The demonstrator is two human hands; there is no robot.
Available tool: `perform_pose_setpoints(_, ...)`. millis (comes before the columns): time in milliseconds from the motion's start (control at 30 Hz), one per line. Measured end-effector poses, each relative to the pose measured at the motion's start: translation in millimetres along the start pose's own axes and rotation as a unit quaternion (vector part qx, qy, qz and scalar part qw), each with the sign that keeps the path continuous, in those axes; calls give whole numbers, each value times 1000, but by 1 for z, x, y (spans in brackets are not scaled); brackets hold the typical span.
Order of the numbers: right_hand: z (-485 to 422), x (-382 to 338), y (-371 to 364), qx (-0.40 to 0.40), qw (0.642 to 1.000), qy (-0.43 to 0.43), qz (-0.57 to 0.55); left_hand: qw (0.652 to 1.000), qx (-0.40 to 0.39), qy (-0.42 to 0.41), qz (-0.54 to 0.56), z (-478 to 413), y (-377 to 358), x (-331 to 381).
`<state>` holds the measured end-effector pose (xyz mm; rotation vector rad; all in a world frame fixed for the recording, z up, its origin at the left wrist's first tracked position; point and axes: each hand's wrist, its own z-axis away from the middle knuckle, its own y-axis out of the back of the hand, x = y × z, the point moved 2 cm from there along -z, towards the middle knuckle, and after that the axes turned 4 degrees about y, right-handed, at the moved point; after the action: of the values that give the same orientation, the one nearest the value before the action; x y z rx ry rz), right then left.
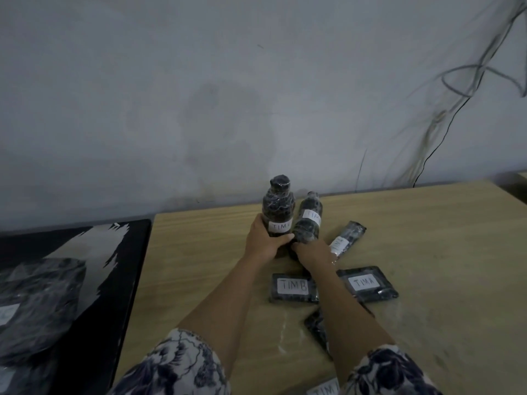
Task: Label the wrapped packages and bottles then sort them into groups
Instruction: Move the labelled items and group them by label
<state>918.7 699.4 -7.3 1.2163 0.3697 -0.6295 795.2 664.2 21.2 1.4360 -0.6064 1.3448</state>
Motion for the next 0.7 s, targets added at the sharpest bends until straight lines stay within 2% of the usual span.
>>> perform_pose_setpoints(100,-6,-1,0,-7,999,-50,-3,1000,8,-12,4,-1,2,-3)
perform_pose_setpoints(200,-12,-1,-1,36,995,-89,-25,1000,11,-18,16,0,6,-2)
perform_pose_setpoints(367,-4,-9,-4,78,992,-84,-46,998,23,11,52,-1,21,-7)
perform_pose_setpoints(600,7,-21,-15,87,989,-74,-93,994,67,15,88,-2,53,-20)
perform_pose_setpoints(700,19,-29,-20,100,972,-81,-196,989,95,10,114,-1,75,-23)
